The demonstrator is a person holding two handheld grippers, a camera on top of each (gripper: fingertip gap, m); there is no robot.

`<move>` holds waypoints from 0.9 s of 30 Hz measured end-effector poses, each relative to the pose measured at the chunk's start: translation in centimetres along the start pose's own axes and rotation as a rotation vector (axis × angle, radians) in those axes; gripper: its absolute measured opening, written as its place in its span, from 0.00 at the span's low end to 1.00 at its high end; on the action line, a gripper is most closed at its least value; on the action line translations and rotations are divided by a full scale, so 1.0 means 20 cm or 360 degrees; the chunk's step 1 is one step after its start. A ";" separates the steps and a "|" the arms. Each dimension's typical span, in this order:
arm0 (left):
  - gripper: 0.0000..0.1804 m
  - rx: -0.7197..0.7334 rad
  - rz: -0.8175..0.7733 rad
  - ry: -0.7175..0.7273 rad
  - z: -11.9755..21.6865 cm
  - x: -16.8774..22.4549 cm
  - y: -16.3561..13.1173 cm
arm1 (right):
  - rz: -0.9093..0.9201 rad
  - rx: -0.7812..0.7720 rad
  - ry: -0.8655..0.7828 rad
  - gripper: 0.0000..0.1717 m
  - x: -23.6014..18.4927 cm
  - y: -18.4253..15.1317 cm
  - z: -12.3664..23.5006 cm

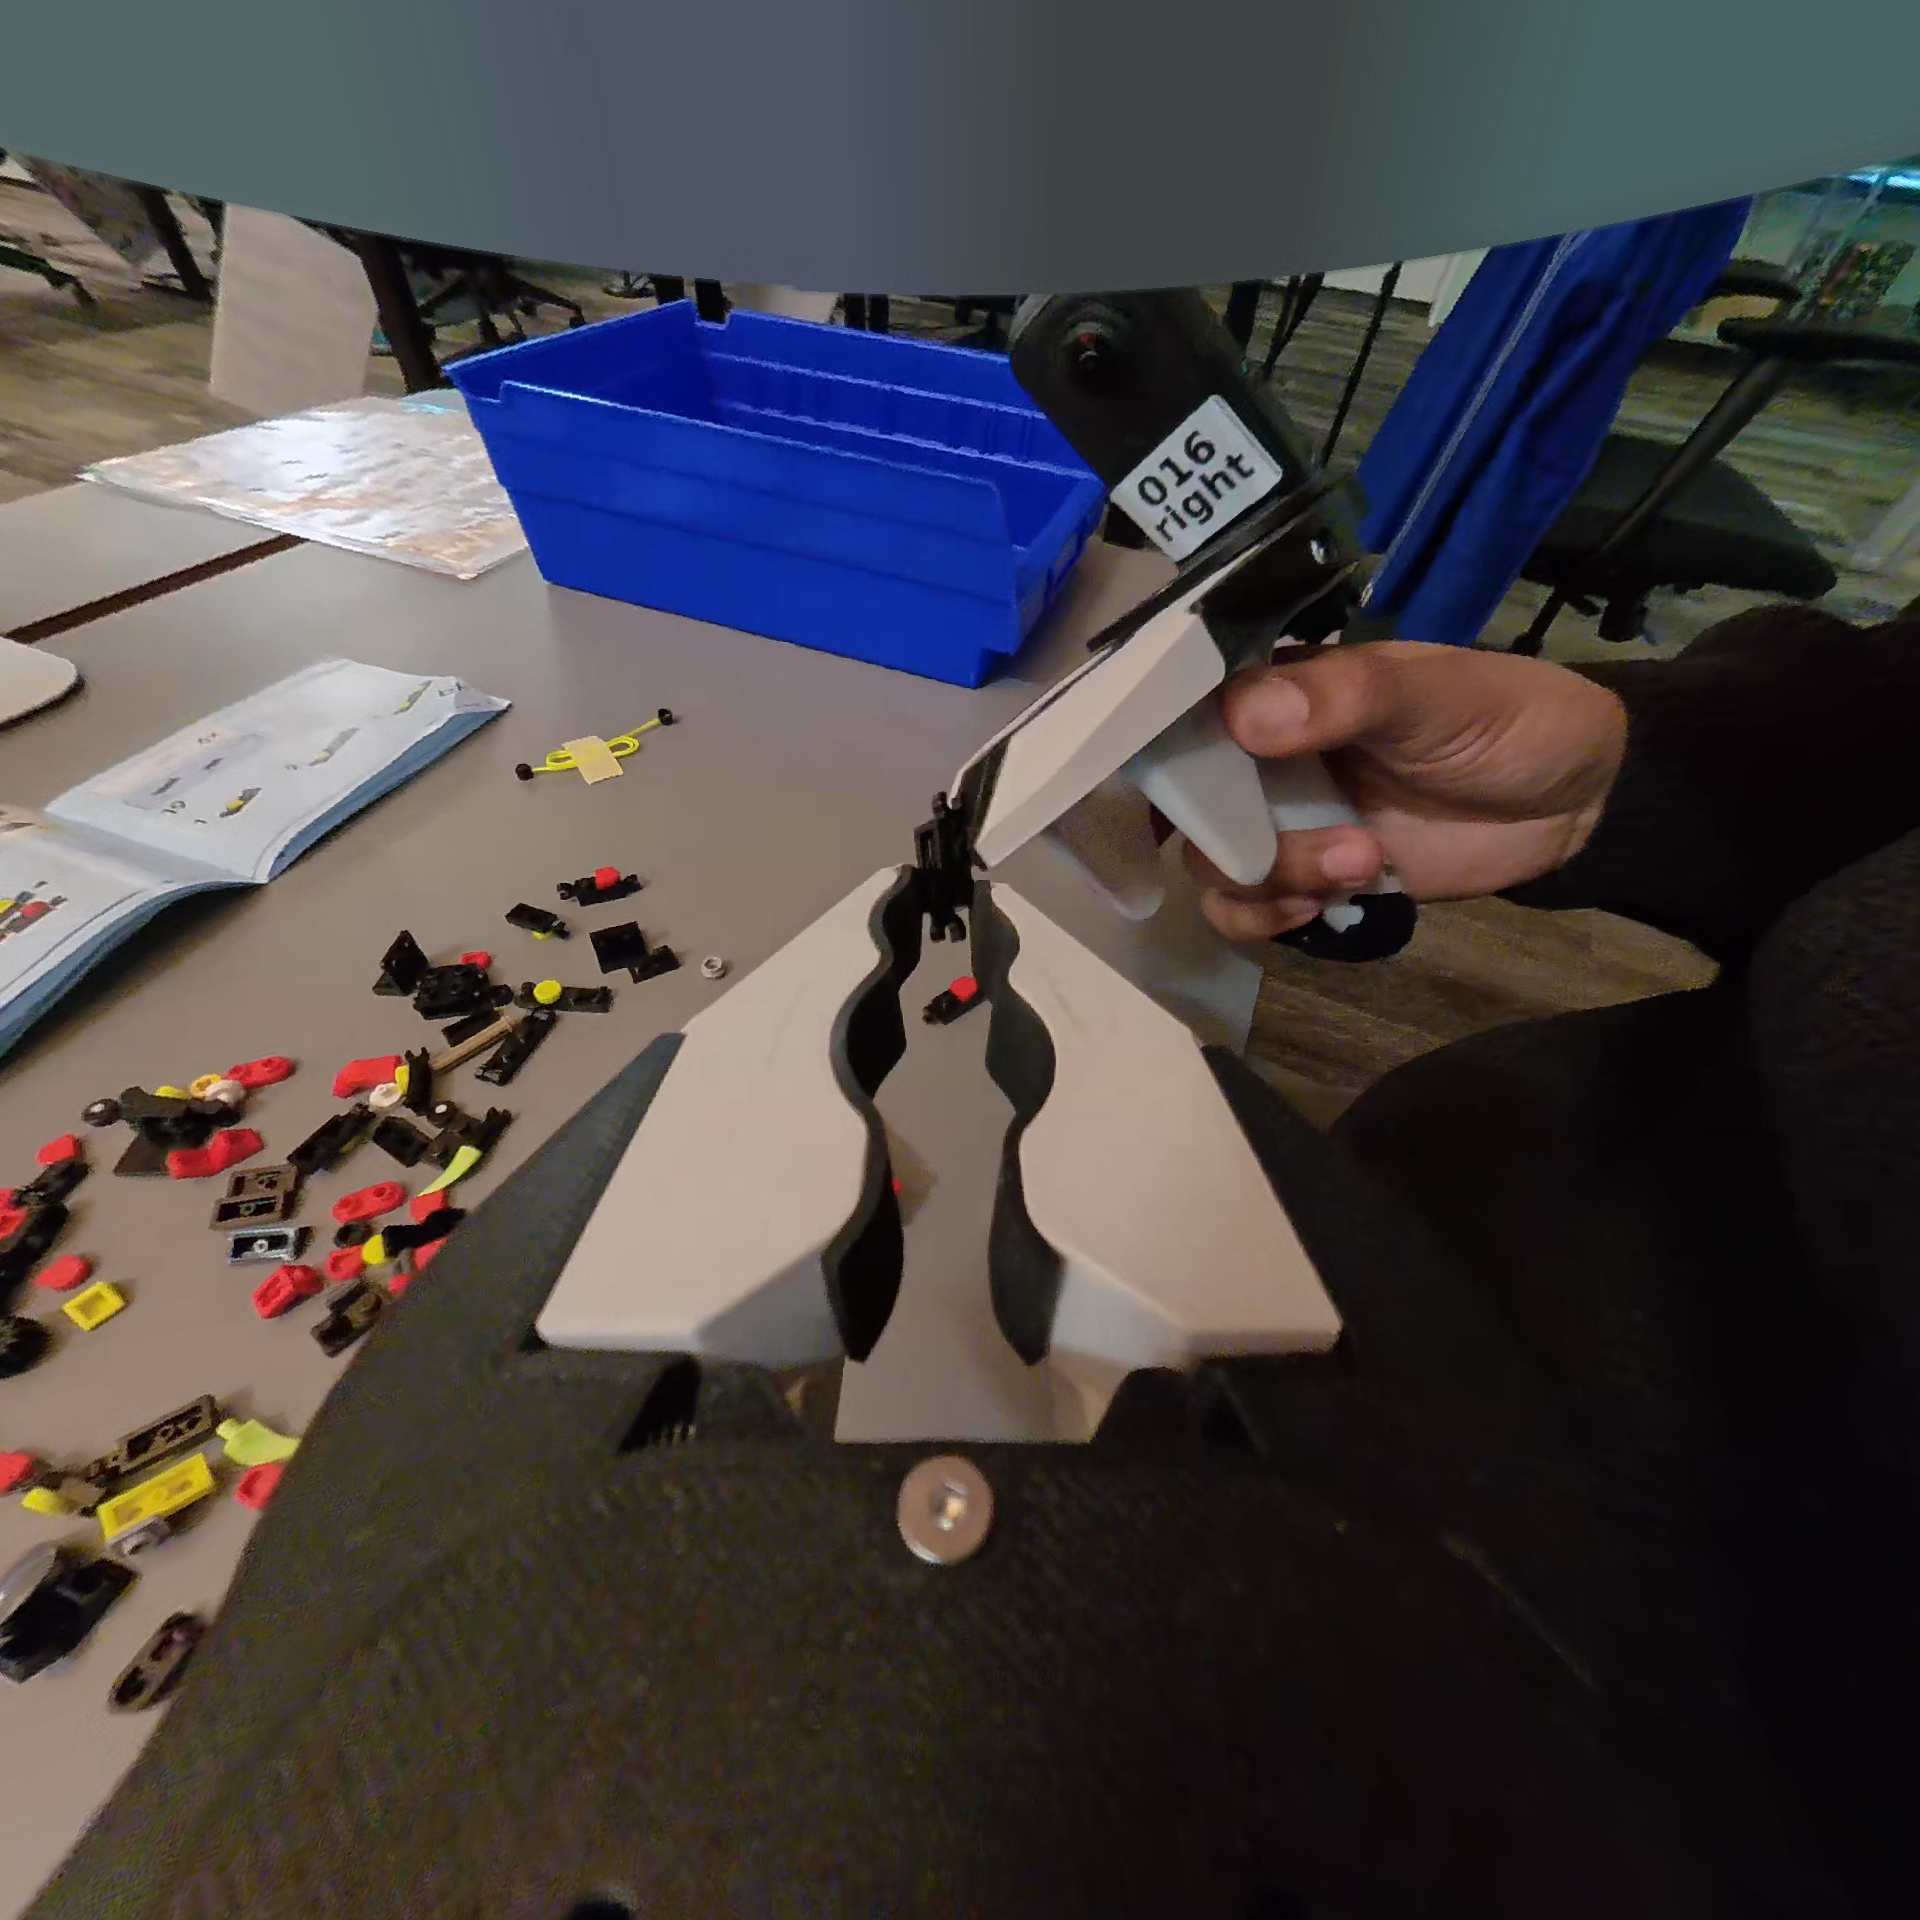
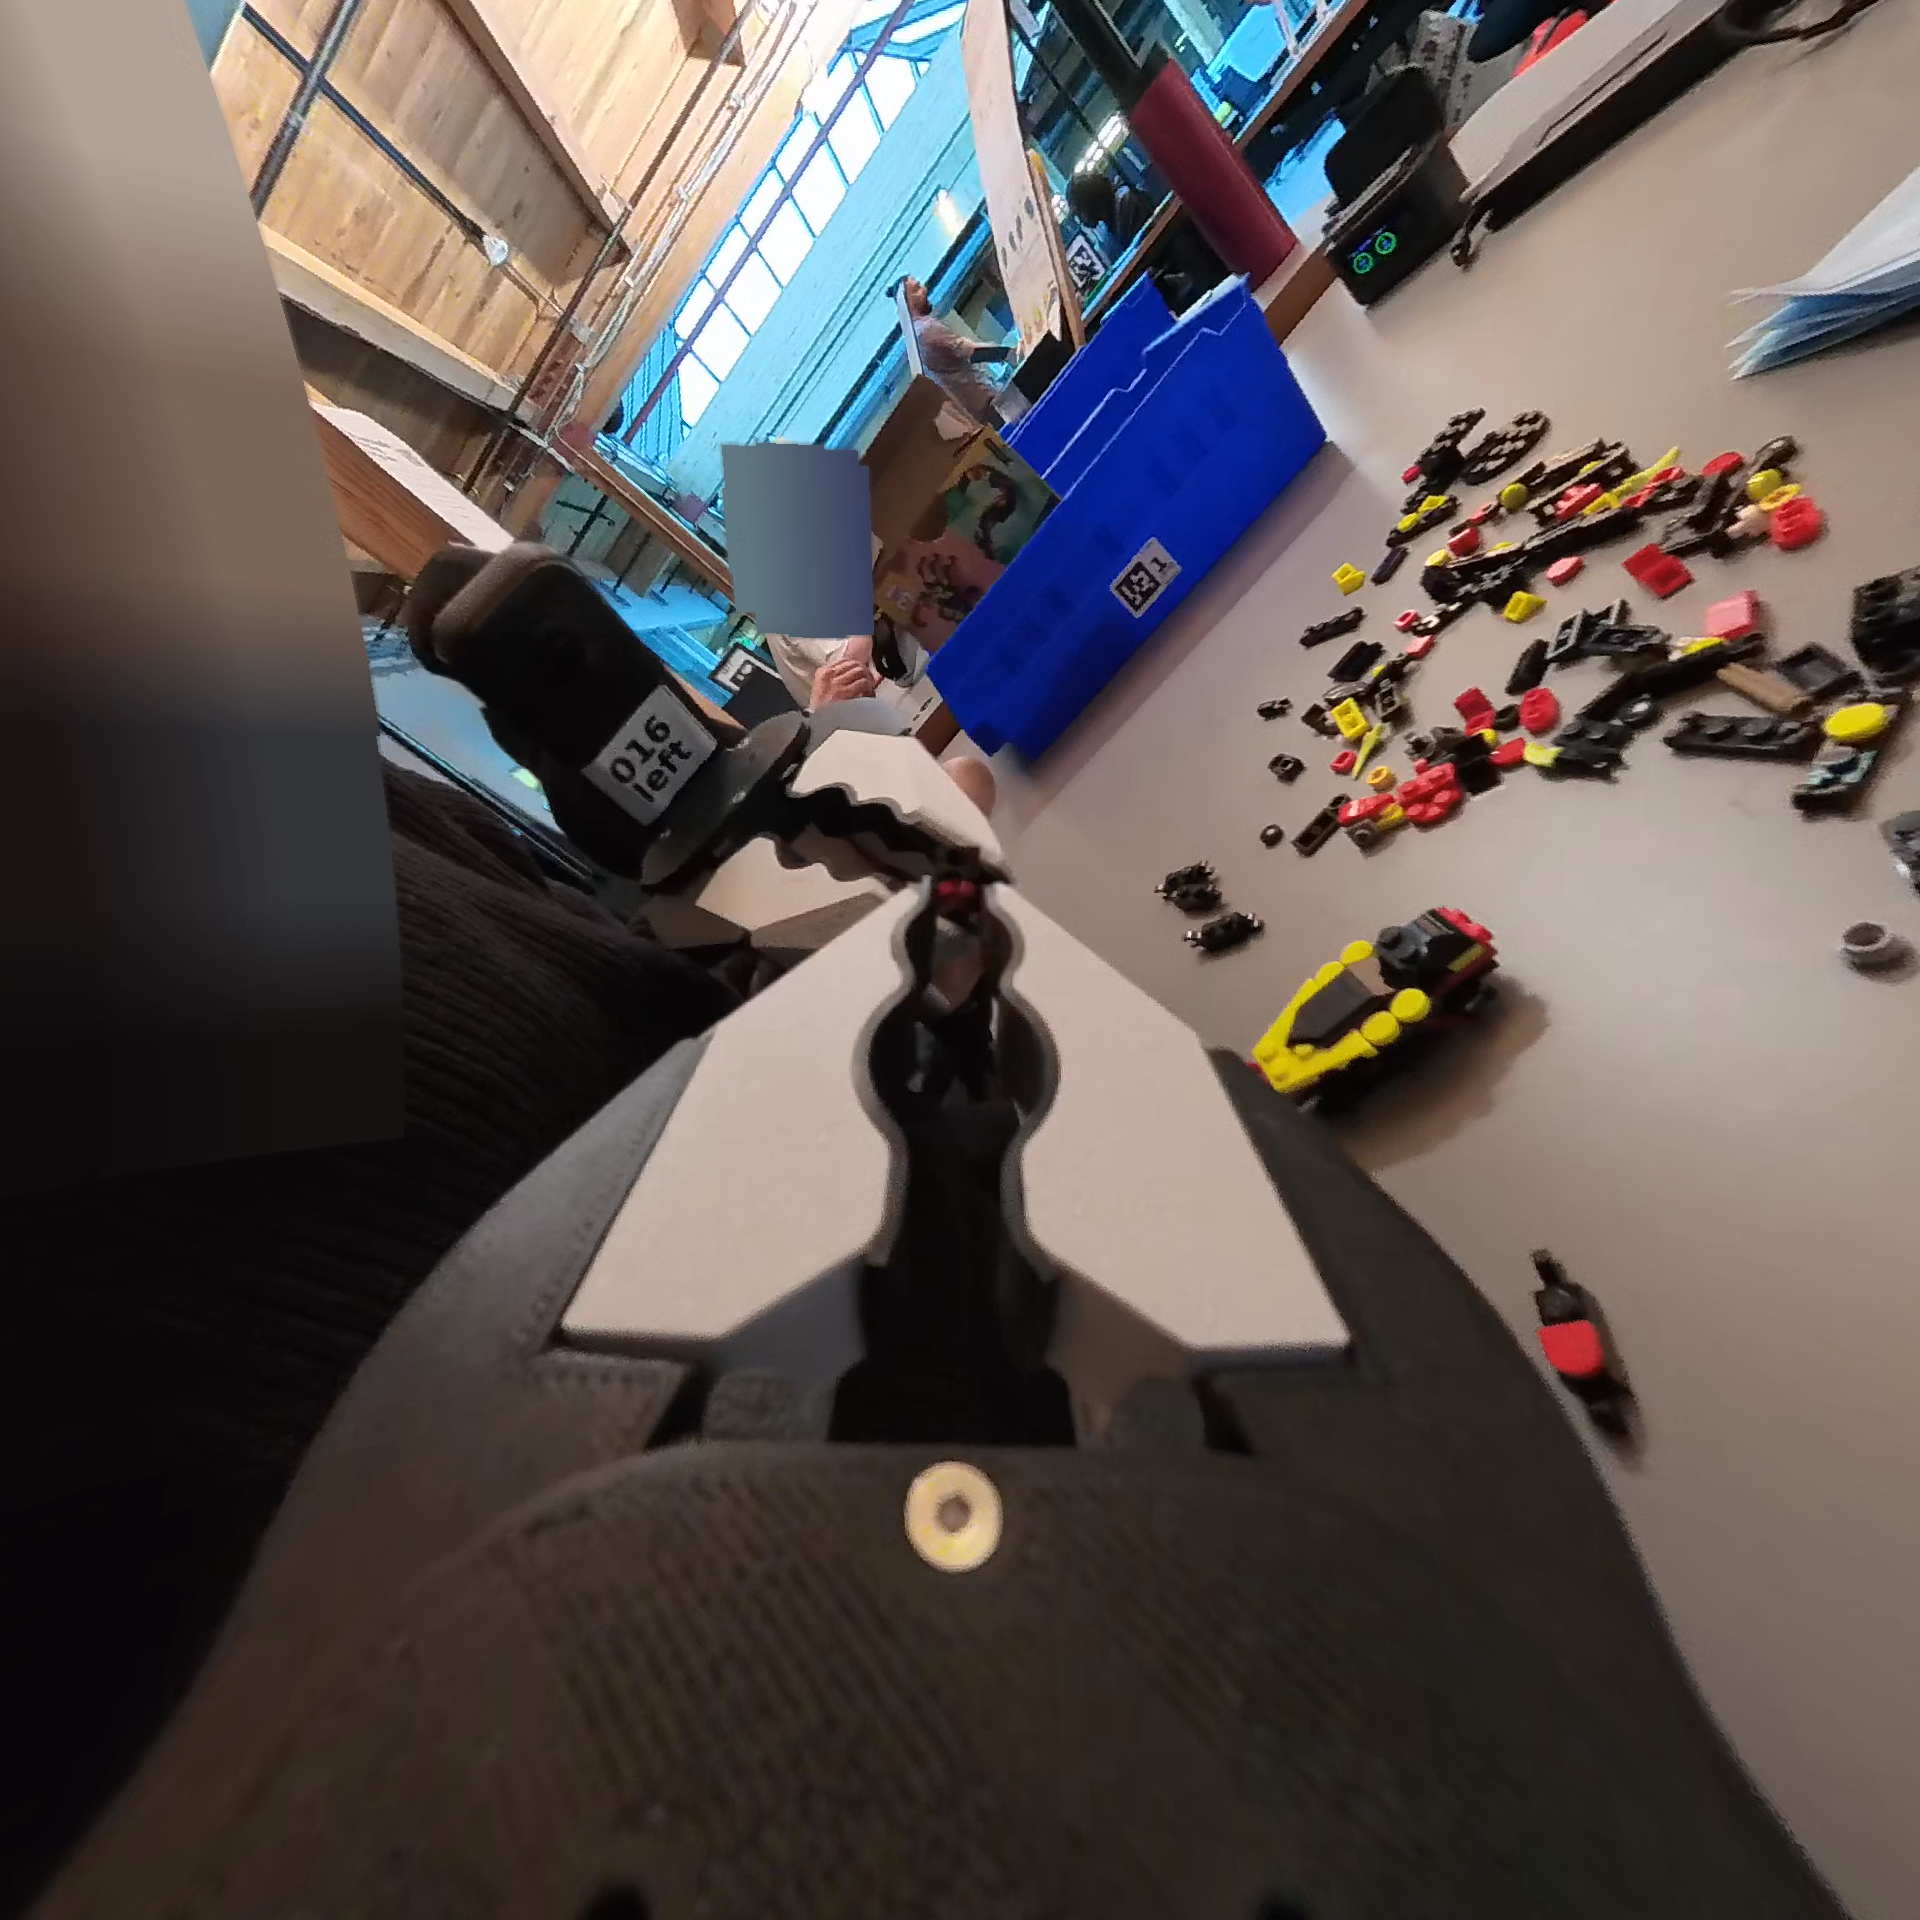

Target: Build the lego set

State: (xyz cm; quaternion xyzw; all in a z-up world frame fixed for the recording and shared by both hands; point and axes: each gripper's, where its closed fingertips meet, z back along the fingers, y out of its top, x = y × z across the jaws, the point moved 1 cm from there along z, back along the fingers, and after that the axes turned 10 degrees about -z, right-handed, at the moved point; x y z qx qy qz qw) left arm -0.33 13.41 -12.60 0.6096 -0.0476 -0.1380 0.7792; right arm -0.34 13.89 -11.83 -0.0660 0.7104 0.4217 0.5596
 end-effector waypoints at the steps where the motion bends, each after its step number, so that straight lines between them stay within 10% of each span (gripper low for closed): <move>1: 0.04 -0.0014 -0.0020 0.0001 0.00 0.00 0.00 | 0.0019 -0.0013 -0.0023 0.03 0.00 0.00 0.00; 13: 0.04 -0.0104 0.0086 0.0129 -0.03 -0.03 -0.04 | 0.0134 -0.0079 -0.0231 0.03 0.04 -0.01 0.03; 16: 0.04 -0.0103 0.0239 0.0564 0.14 -0.41 -0.10 | 0.0126 -0.0011 -0.0347 0.00 0.12 0.02 0.14; 18: 0.04 0.0027 0.0573 0.0452 0.16 -0.45 -0.10 | 0.0089 0.0054 -0.0358 0.00 0.15 0.06 0.17; 27: 0.04 0.0038 0.0489 0.0152 0.01 -0.20 -0.07 | 0.0098 0.0115 -0.0252 0.17 0.10 0.06 -0.01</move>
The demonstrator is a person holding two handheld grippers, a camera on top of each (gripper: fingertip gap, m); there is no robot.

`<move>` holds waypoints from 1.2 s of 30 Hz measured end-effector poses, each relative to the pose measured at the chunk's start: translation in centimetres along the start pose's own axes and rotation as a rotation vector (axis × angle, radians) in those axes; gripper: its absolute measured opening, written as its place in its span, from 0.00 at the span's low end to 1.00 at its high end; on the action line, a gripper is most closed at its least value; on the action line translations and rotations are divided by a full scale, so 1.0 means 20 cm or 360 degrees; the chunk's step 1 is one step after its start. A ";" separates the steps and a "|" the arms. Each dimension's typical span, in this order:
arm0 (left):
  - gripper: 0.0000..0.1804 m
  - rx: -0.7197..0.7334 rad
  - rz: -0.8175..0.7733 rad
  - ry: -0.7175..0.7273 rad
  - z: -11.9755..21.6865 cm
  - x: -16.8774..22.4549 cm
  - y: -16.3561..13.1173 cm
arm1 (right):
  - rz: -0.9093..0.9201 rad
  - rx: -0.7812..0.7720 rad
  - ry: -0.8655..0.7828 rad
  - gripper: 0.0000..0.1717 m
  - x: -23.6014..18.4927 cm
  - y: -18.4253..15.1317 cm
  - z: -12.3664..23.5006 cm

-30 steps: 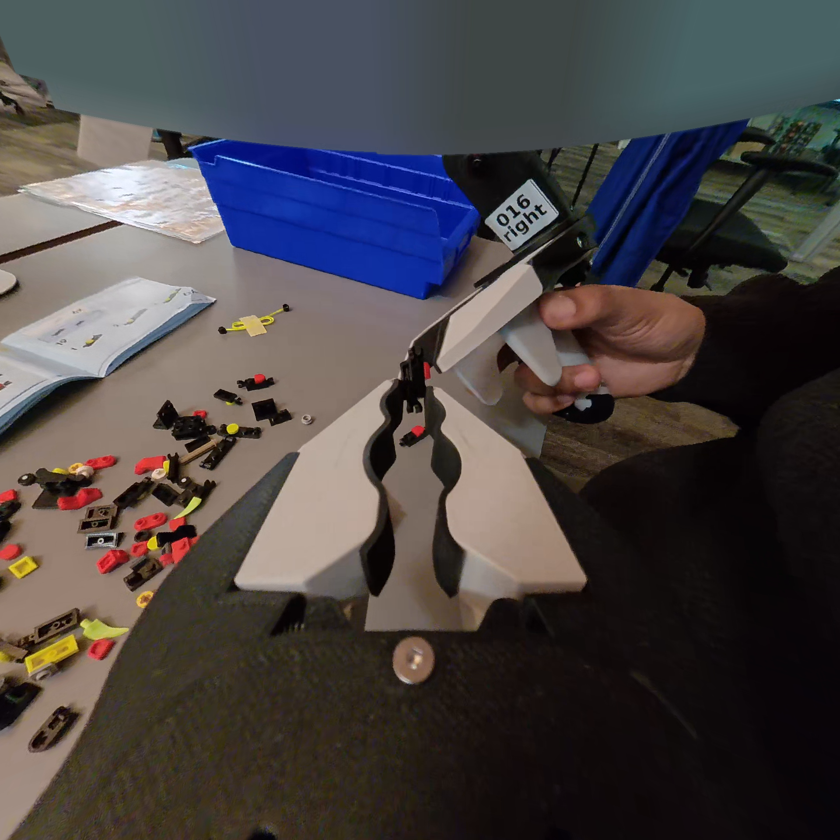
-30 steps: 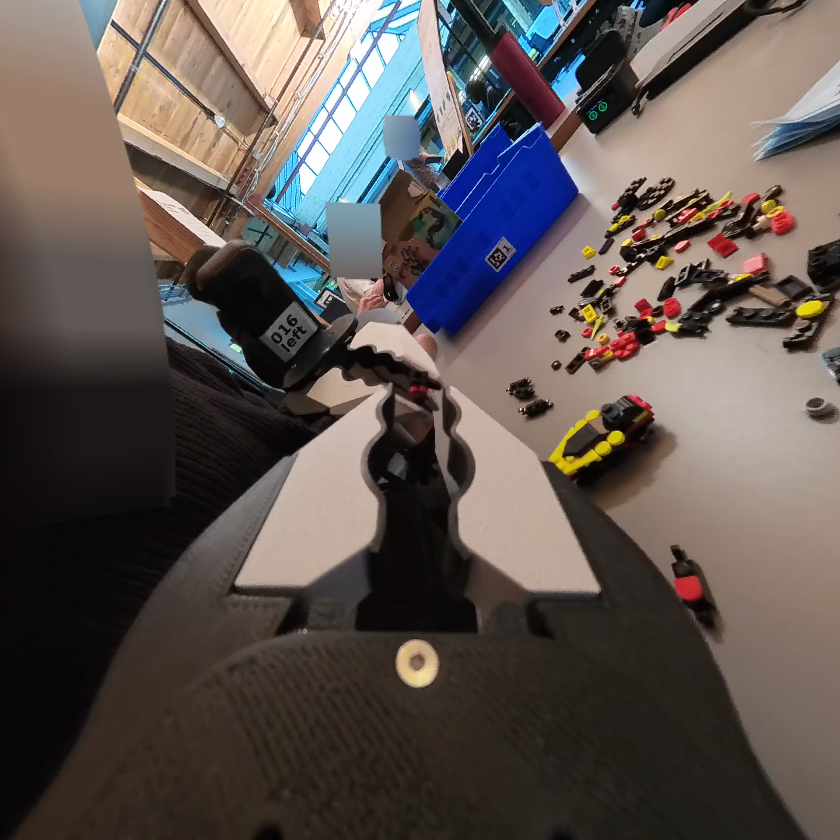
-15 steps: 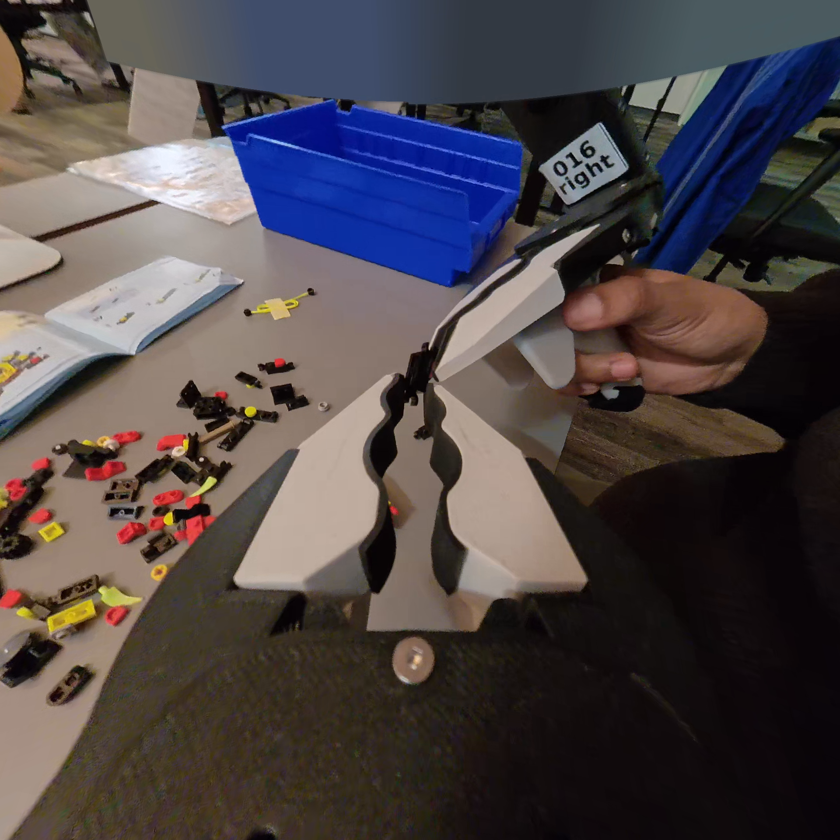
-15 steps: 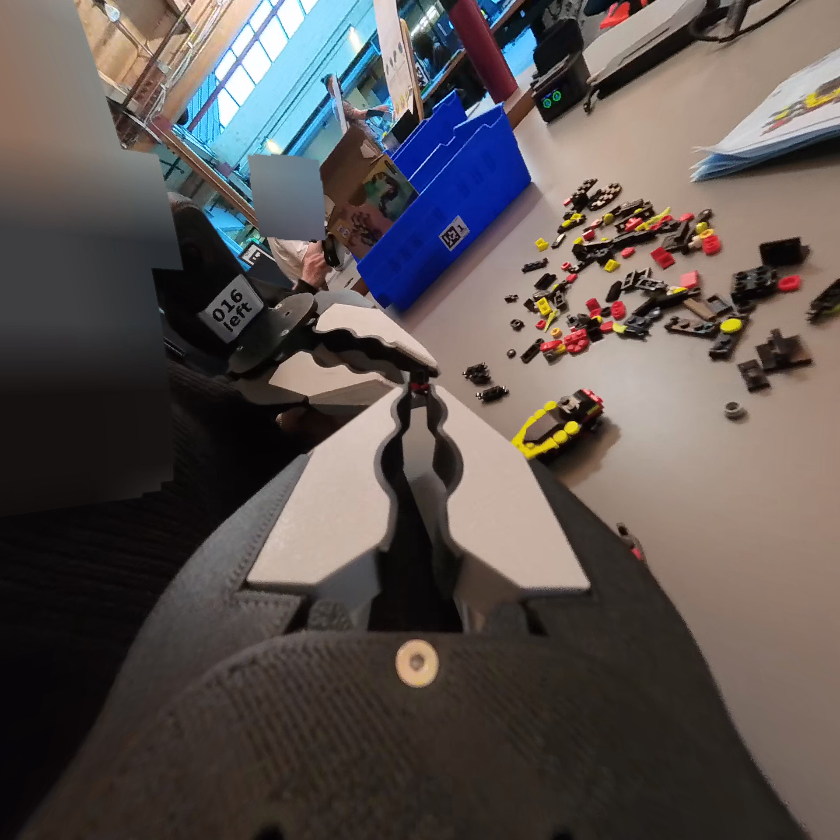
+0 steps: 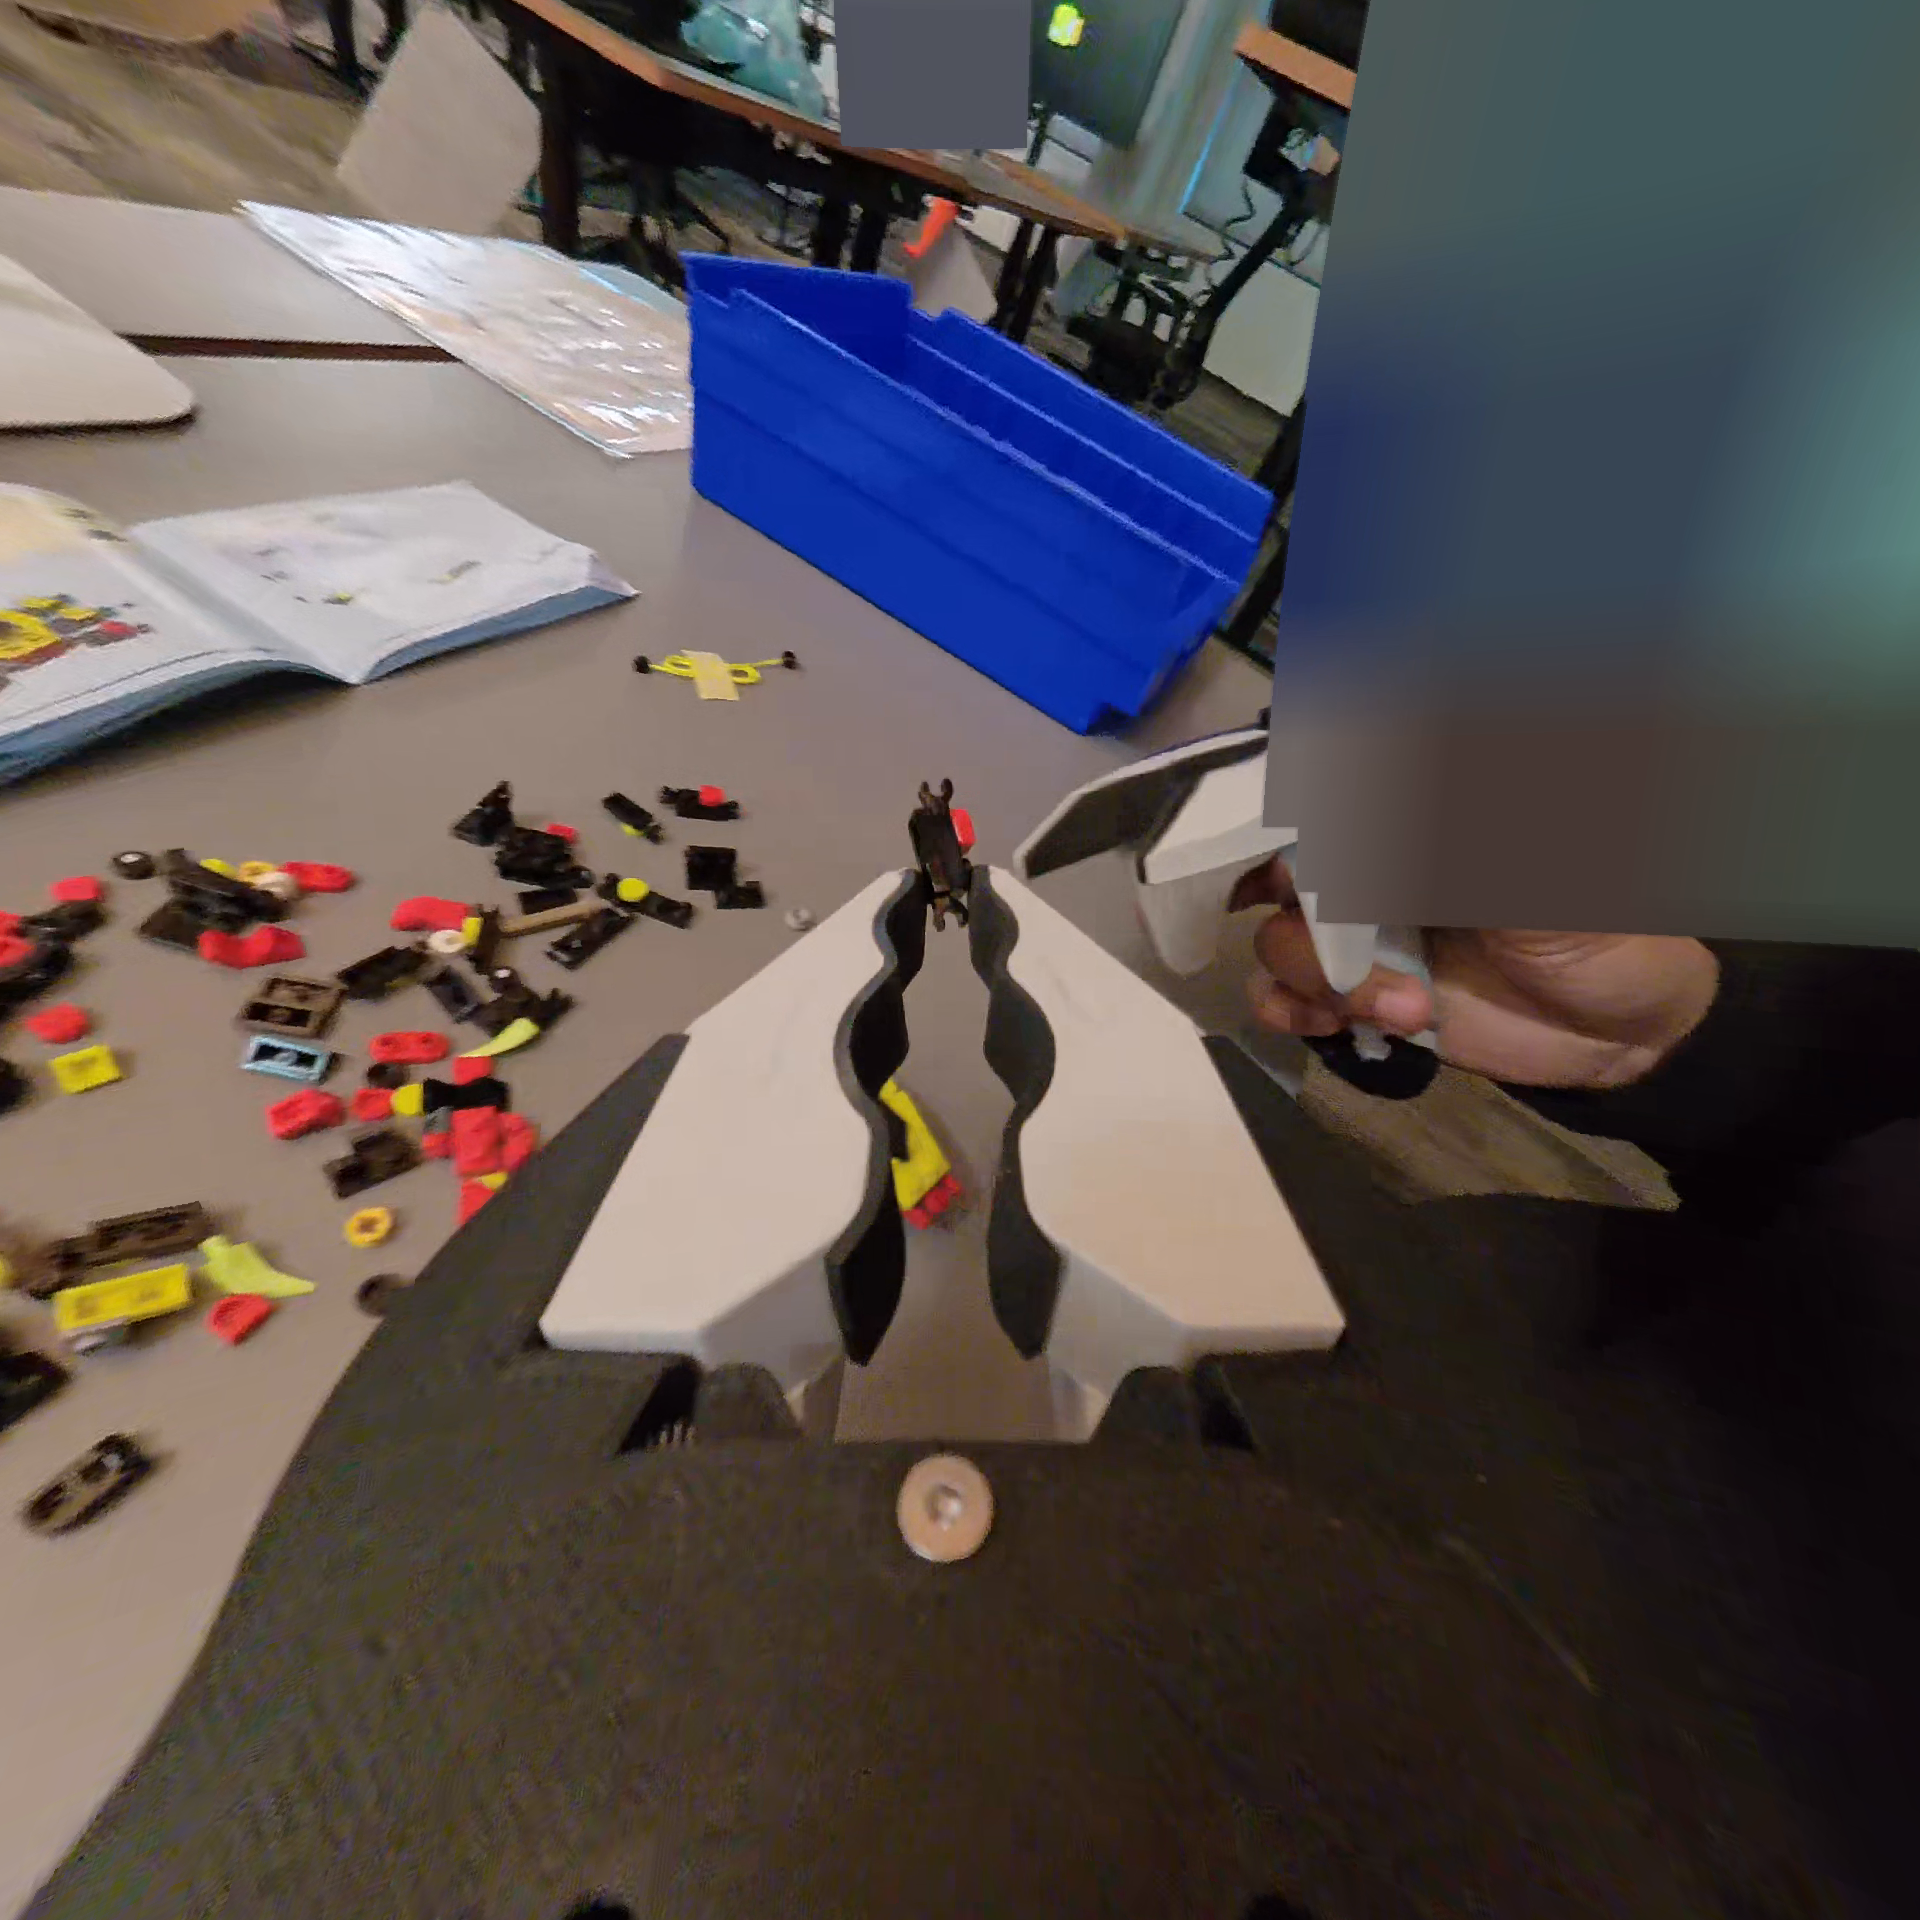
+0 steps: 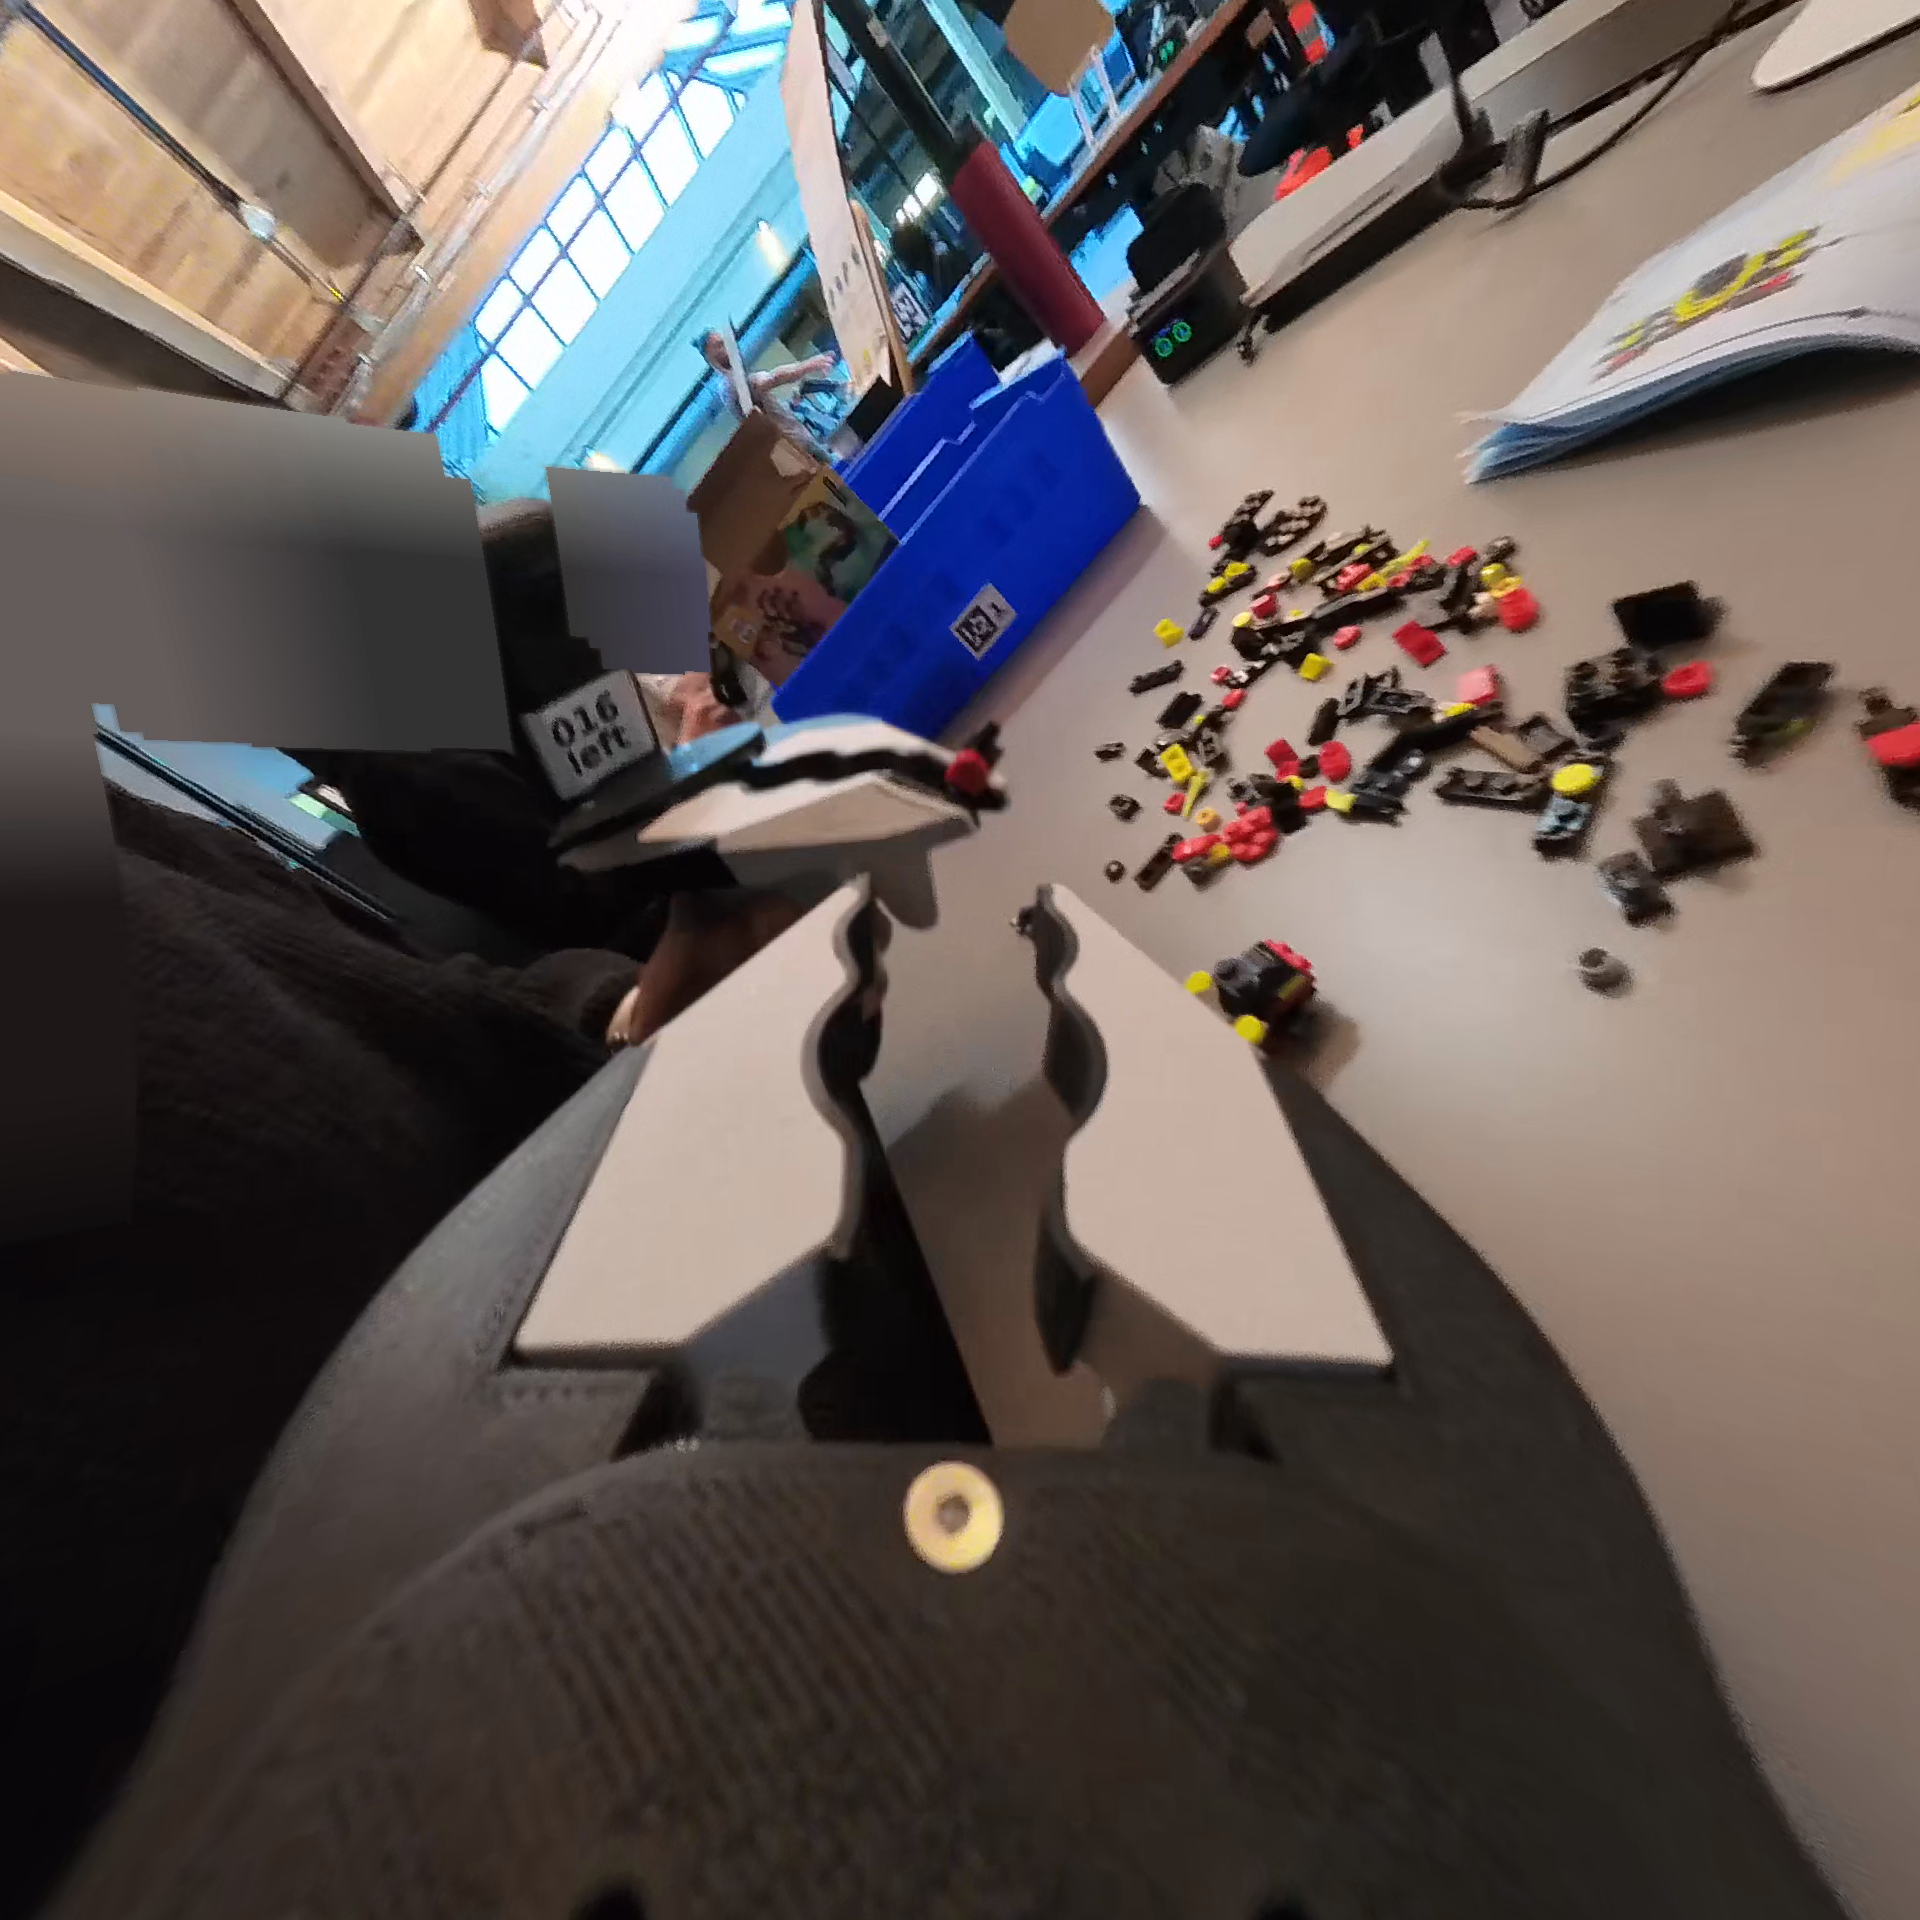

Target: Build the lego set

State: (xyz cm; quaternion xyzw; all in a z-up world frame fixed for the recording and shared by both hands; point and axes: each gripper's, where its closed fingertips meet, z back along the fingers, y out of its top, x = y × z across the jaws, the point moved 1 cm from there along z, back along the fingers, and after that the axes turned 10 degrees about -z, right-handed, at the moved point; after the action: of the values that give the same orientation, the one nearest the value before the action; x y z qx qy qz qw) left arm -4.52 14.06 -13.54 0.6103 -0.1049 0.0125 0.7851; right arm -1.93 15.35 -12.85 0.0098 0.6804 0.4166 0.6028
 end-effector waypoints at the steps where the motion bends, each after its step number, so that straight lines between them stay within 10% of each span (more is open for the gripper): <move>1: 0.04 0.0007 -0.0019 -0.0007 0.00 0.02 0.00 | -0.0022 0.0031 0.0025 0.19 -0.01 0.01 0.00; 15: 0.04 -0.0098 -0.0540 0.0059 -0.03 0.15 -0.02 | -0.0122 0.0006 0.0096 0.04 -0.03 -0.02 0.01; 30: 0.05 -0.0183 -0.0433 0.0137 -0.09 0.09 -0.07 | -0.0172 -0.0035 -0.0027 0.04 0.07 -0.03 0.03; 32: 0.03 -0.0098 -0.0452 0.0639 0.05 -0.23 0.02 | -0.0202 -0.0062 -0.0058 0.04 0.09 -0.07 0.06; 36: 0.04 -0.0029 -0.0093 0.0582 0.19 -0.40 0.05 | -0.0220 0.0043 -0.0054 0.03 0.13 0.01 0.11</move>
State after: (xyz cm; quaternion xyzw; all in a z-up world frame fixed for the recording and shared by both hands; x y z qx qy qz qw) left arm -13.05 11.53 -13.19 0.5935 0.0573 0.0994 0.7966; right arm -0.86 18.00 -14.69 -0.0221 0.6747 0.3646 0.6413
